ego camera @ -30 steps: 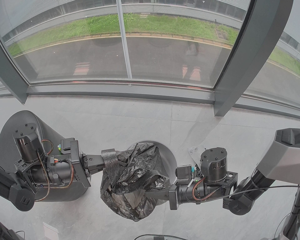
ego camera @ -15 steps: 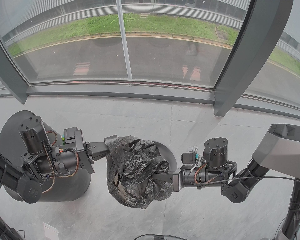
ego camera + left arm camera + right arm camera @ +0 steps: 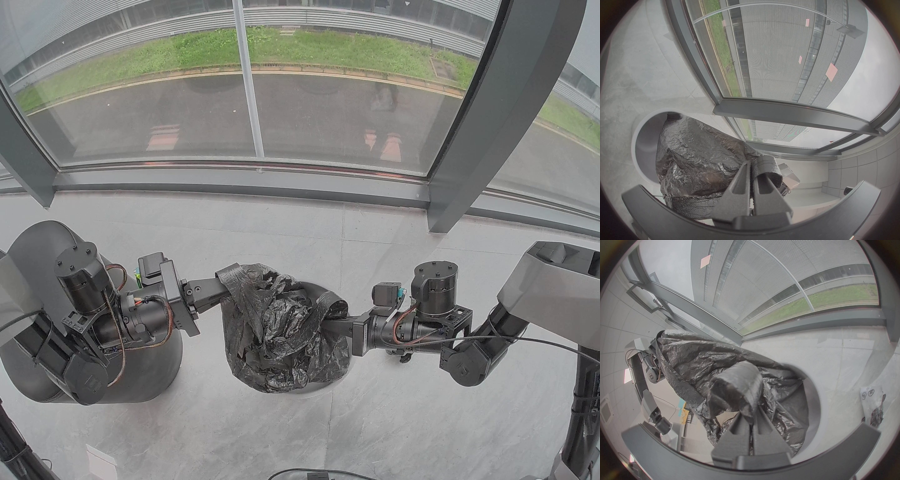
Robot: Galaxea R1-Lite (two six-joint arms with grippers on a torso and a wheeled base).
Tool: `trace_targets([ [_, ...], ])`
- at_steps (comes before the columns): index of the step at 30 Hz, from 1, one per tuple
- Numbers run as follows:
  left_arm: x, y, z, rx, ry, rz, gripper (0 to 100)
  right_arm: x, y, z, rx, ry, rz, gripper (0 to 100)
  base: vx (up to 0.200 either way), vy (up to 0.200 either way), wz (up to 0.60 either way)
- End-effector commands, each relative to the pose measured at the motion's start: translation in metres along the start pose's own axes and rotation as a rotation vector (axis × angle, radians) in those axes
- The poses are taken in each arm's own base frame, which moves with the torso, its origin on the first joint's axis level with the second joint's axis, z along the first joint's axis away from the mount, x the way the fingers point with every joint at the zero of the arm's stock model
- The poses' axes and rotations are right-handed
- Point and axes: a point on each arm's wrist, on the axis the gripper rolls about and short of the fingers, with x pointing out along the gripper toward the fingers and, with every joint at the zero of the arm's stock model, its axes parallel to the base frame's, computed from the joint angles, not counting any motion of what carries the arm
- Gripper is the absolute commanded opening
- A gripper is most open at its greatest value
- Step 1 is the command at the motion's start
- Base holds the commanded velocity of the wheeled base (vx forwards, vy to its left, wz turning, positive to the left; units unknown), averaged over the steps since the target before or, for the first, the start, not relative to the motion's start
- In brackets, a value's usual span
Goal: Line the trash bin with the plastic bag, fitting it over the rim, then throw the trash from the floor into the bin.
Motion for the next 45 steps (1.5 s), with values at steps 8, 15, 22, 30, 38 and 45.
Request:
trace_targets([
  [8,0.001,0.026,0.004,-0.041,-0.012,0.041,0,0.005,-0.013,-0.007,0.005,0.009,-0.028,0,0.0,0.0,0.0],
  [15,-0.002,0.03,-0.003,-0.07,0.002,0.06,0,-0.003,-0.011,-0.023,0.006,0.063,-0.036,0,0.0,0.0,0.0],
  [22,-0.005,0.038,-0.013,-0.111,0.018,0.091,0,-0.017,-0.007,-0.044,0.008,0.112,-0.053,0,0.0,0.0,0.0],
  [30,-0.004,0.055,-0.021,-0.166,0.038,0.131,0,-0.029,-0.006,-0.066,0.019,0.114,-0.115,0,0.0,0.0,0.0],
  [38,0.002,0.058,-0.028,-0.174,0.063,0.13,0,-0.034,-0.005,-0.073,0.03,0.146,-0.121,0,0.0,0.0,0.0],
  [45,0.001,0.057,-0.028,-0.14,0.053,0.101,0,-0.035,-0.004,-0.072,0.022,0.139,-0.125,100,0.0,0.0,0.0],
])
